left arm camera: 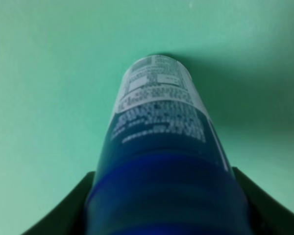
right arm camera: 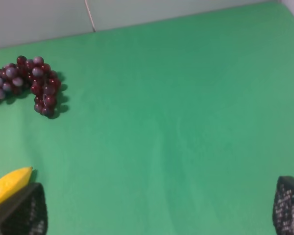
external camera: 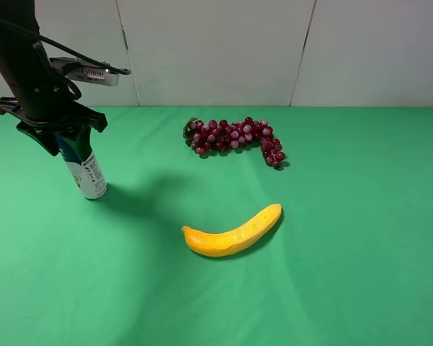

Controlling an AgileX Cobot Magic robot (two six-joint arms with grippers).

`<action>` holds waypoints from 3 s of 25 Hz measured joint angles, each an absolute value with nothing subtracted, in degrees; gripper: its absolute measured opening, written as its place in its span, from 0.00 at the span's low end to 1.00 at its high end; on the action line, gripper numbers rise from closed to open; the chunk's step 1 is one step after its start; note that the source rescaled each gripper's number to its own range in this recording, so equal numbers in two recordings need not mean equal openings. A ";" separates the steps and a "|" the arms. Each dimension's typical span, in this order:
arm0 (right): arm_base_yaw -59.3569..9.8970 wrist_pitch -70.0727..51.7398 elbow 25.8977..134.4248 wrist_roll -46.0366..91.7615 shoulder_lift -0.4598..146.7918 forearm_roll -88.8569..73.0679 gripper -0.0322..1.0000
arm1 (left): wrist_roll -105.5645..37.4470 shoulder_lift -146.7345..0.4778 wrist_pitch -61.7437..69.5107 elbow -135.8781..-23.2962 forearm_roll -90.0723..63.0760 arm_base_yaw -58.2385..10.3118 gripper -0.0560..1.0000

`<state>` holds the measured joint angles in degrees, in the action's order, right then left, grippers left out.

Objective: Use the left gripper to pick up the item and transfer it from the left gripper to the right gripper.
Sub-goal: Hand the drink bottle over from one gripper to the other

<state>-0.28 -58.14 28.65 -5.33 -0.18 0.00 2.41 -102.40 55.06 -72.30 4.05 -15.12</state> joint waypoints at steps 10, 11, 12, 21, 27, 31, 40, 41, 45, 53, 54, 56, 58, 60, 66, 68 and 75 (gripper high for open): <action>-0.28 -58.14 28.65 -5.33 -0.18 0.00 1.00 | 2.75 -99.52 62.50 -77.01 3.58 -15.17 0.05; -0.28 -58.14 28.65 -5.33 -0.18 0.00 1.00 | 2.75 -98.85 62.93 -77.20 3.58 -15.17 0.05; -0.28 -58.14 28.65 -5.33 -0.18 0.00 1.00 | 2.75 -98.42 63.40 -77.48 3.58 -15.23 0.05; -0.28 -58.14 28.65 -5.33 -0.18 0.34 1.00 | 2.11 -96.83 66.79 -82.30 -5.33 -15.23 0.05; -0.28 -58.14 28.65 -5.33 -0.18 0.40 1.00 | 0.53 -96.83 66.84 -83.97 -12.19 -15.36 0.05; -0.28 -58.14 28.65 -5.33 -0.18 0.40 1.00 | 0.00 -96.83 66.84 -84.03 -12.45 -17.83 0.05; -0.28 -58.14 28.65 -5.33 -0.18 0.00 1.00 | 0.00 -96.83 64.45 -84.03 -13.20 -30.41 0.05; -0.28 -58.14 28.65 -5.33 -0.18 0.00 1.00 | 0.00 -96.83 64.04 -84.03 -13.20 -31.60 0.05; -0.28 -58.14 28.72 -5.33 -0.18 0.00 1.00 | 0.00 -96.83 62.38 -84.03 -13.51 -36.44 0.05; -0.28 -56.55 34.36 2.24 10.61 -4.78 1.00 | 0.00 -96.83 58.10 -84.03 -13.57 -44.32 0.05; -0.28 -55.37 34.52 4.23 12.16 -6.25 1.00 | 0.00 -96.83 57.46 -84.03 -13.62 -44.97 0.05; -0.28 -53.28 34.52 7.91 15.65 -10.01 1.00 | 0.00 -96.83 56.34 -84.03 -13.75 -45.78 0.05; -0.28 -50.56 34.52 12.28 18.43 -14.09 1.00 | 0.00 -96.83 55.34 -84.03 -14.32 -45.98 0.05; -0.50 -48.23 34.52 15.77 20.75 -17.97 1.00 | 0.00 -96.83 54.58 -84.03 -14.95 -45.98 0.05; -7.13 -41.11 34.56 24.84 26.20 -21.70 1.00 | 0.00 -96.83 50.86 -84.03 -16.58 -45.98 0.05; -9.58 -39.57 34.58 25.62 28.05 -21.73 1.00 | 0.00 -96.83 50.20 -84.03 -16.64 -45.98 0.05; -15.27 -34.66 34.58 29.54 34.55 -21.89 1.00 | -0.52 -96.83 49.55 -84.03 -16.96 -44.98 0.05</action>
